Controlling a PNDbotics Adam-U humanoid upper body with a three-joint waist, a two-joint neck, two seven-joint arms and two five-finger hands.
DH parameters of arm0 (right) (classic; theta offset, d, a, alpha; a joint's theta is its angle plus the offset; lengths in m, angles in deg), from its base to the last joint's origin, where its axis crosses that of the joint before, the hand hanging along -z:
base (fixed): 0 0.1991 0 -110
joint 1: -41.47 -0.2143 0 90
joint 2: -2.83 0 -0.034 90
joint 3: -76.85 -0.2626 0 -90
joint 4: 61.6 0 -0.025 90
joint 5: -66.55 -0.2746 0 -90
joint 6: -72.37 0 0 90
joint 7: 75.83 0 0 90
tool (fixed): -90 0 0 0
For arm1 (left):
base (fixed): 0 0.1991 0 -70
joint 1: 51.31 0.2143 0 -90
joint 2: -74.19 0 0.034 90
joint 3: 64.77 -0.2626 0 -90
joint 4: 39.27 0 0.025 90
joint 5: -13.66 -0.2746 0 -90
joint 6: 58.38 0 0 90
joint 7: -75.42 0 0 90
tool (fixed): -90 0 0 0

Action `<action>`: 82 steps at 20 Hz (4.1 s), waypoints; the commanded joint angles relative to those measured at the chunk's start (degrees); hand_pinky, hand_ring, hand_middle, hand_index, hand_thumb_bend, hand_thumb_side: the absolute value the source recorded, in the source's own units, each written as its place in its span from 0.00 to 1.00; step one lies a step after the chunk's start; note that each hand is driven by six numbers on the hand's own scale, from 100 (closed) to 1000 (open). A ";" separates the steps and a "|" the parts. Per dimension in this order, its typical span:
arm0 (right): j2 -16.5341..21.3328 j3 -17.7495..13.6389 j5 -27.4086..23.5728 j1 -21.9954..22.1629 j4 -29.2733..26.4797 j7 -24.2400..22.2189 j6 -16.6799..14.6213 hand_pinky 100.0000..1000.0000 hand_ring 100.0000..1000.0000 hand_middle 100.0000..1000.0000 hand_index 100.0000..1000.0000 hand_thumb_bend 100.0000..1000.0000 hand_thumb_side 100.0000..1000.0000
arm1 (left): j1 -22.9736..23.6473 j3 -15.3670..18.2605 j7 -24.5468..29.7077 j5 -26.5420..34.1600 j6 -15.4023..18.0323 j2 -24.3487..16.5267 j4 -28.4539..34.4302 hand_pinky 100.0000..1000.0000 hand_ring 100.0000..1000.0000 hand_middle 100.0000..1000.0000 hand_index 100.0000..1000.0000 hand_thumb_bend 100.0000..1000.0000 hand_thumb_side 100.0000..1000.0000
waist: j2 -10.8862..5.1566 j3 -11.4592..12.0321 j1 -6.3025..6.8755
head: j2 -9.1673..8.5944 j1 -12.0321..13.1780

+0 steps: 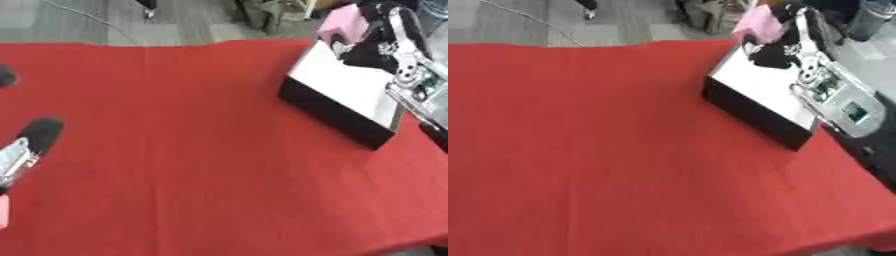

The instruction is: Pick up the objects with one hand, pass them to the other hand, and then place them into the box on the other side of the table.

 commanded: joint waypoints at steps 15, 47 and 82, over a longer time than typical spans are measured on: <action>1.70 -1.67 10.11 -1.40 9.53 19.96 19.91 0.59 0.38 0.34 0.29 0.16 0.00 | -2.15 0.46 0.07 0.28 1.27 -1.27 1.04 0.72 0.69 0.63 0.63 0.48 0.45 | 0.10 1.63 -0.20 | -1.89 -2.77; 1.64 0.85 10.71 -1.42 20.33 19.96 19.91 0.85 0.83 0.84 0.85 0.49 0.00 | -2.31 0.46 0.24 -0.09 1.17 -1.08 1.04 0.73 0.67 0.63 0.63 0.48 0.45 | -0.03 2.36 -0.26 | -0.87 -4.61; -2.97 8.96 -7.46 -12.75 -8.42 19.47 -19.46 0.69 0.58 0.84 0.73 0.00 0.19 | -6.06 4.47 28.54 17.01 -3.28 -23.84 -0.44 0.81 0.79 0.74 0.75 0.50 0.46 | -3.26 2.70 2.42 | 3.49 14.43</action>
